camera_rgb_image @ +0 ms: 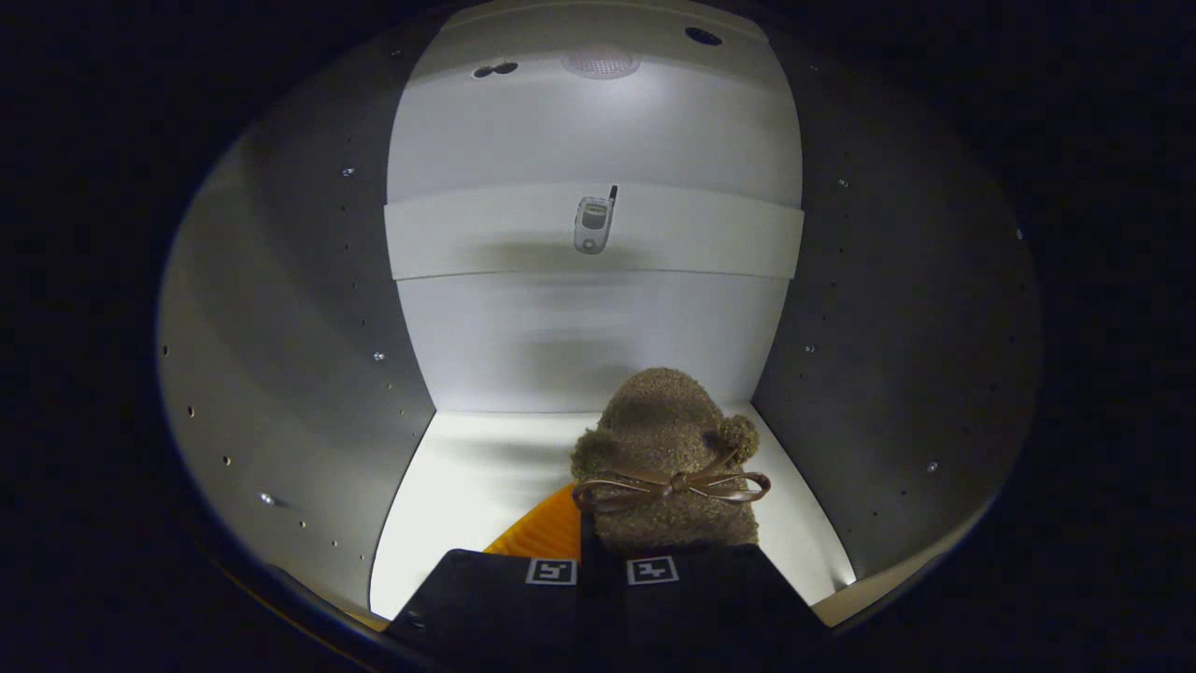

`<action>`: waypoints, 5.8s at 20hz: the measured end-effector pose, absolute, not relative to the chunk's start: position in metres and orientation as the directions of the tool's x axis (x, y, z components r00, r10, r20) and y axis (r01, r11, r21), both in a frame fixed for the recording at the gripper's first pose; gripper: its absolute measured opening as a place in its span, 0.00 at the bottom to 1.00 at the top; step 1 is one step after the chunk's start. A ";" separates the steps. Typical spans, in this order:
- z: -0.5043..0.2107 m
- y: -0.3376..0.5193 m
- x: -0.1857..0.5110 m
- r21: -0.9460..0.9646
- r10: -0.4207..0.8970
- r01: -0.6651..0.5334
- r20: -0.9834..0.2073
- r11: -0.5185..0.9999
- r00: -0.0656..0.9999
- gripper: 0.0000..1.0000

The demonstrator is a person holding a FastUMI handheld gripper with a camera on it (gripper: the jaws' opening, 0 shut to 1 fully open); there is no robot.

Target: Open the shoe cabinet door, grab the shoes and put them into the shoe cabinet, then close the shoe cabinet door.

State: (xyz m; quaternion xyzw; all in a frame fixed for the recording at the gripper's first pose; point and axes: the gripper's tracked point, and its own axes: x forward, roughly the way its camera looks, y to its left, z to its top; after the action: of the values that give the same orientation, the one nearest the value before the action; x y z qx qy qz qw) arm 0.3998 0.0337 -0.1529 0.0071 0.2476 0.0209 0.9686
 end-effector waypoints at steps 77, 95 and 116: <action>0.021 -0.272 -0.089 0.115 -0.251 0.268 -0.144 0.956 0.957 0.65; 0.008 -0.232 -0.035 0.140 0.153 -0.132 -0.153 0.981 0.976 0.65; 0.005 -0.052 -0.013 0.164 0.197 -0.174 -0.137 0.971 0.971 0.65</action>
State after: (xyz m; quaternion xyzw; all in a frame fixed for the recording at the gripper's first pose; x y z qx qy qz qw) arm -0.0127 -0.0520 0.0047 0.0757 0.0763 0.0935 0.9898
